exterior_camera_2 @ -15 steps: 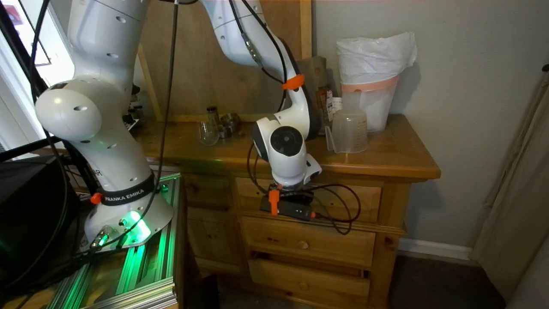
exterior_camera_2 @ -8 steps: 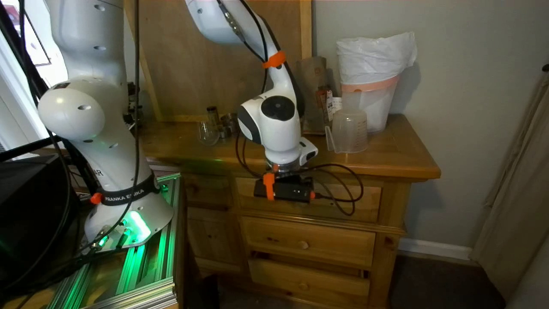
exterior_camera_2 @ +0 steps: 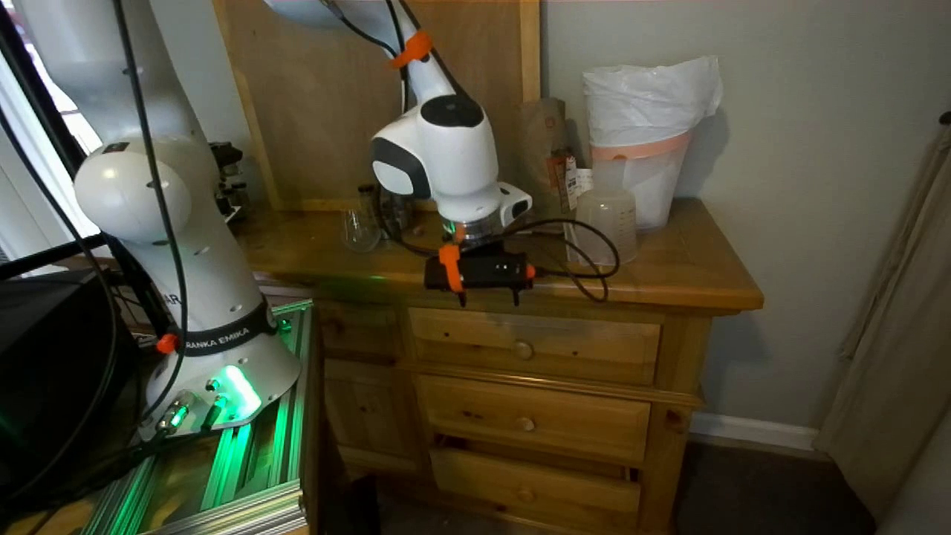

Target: Open the top right drawer, pick up the light blue towel on the table and put it in the top right drawer

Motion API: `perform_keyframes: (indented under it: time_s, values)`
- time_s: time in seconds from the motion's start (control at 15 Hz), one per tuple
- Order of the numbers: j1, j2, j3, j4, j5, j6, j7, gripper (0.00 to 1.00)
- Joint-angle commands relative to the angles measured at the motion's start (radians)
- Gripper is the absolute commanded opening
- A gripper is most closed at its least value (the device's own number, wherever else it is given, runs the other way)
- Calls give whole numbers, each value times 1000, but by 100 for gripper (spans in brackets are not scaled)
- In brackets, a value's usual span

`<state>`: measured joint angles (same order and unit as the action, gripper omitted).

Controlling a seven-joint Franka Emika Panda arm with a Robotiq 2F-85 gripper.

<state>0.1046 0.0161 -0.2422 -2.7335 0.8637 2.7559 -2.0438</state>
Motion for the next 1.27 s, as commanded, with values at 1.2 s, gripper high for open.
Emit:
perform_keyframes:
  time_s: [1.2]
  values:
    - [44, -307, 176, -9, -110, -103, 405, 100]
